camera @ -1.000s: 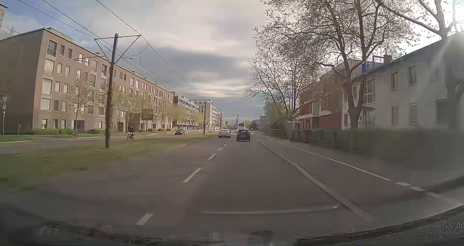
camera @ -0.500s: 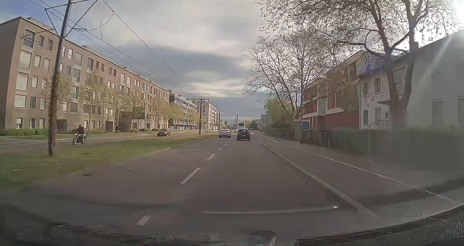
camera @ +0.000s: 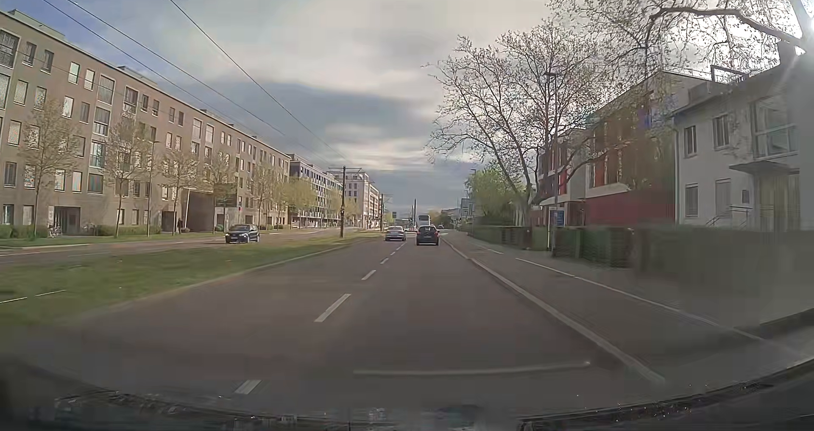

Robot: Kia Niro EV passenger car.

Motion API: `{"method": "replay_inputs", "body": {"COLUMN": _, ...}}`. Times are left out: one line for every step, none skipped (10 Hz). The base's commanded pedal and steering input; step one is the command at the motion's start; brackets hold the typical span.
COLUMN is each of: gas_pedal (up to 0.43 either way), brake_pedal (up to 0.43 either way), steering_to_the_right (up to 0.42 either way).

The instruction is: Follow the waypoints while adhering to traffic rules and regulations

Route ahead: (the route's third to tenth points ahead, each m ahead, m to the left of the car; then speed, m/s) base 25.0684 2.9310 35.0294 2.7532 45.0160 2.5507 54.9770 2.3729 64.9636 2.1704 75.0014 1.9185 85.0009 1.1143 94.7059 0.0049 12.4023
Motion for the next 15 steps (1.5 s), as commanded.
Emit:
{"method": "replay_inputs", "body": {"gas_pedal": 0.067, "brake_pedal": 0.000, "steering_to_the_right": 0.004}}
{"method": "replay_inputs", "body": {"gas_pedal": 0.067, "brake_pedal": 0.000, "steering_to_the_right": 0.004}}
{"method": "replay_inputs", "body": {"gas_pedal": 0.067, "brake_pedal": 0.000, "steering_to_the_right": 0.004}}
{"method": "replay_inputs", "body": {"gas_pedal": 0.067, "brake_pedal": 0.000, "steering_to_the_right": 0.004}}
{"method": "replay_inputs", "body": {"gas_pedal": 0.067, "brake_pedal": 0.000, "steering_to_the_right": 0.004}}
{"method": "replay_inputs", "body": {"gas_pedal": 0.067, "brake_pedal": 0.000, "steering_to_the_right": 0.004}}
{"method": "replay_inputs", "body": {"gas_pedal": 0.067, "brake_pedal": 0.000, "steering_to_the_right": 0.004}}
{"method": "replay_inputs", "body": {"gas_pedal": 0.067, "brake_pedal": 0.000, "steering_to_the_right": 0.004}}
{"method": "replay_inputs", "body": {"gas_pedal": 0.067, "brake_pedal": 0.000, "steering_to_the_right": 0.004}}
{"method": "replay_inputs", "body": {"gas_pedal": 0.067, "brake_pedal": 0.000, "steering_to_the_right": 0.004}}
{"method": "replay_inputs", "body": {"gas_pedal": 0.067, "brake_pedal": 0.000, "steering_to_the_right": 0.004}}
{"method": "replay_inputs", "body": {"gas_pedal": 0.067, "brake_pedal": 0.000, "steering_to_the_right": 0.004}}
{"method": "replay_inputs", "body": {"gas_pedal": 0.059, "brake_pedal": 0.000, "steering_to_the_right": 0.004}}
{"method": "replay_inputs", "body": {"gas_pedal": 0.059, "brake_pedal": 0.000, "steering_to_the_right": 0.004}}
{"method": "replay_inputs", "body": {"gas_pedal": 0.059, "brake_pedal": 0.000, "steering_to_the_right": 0.004}}
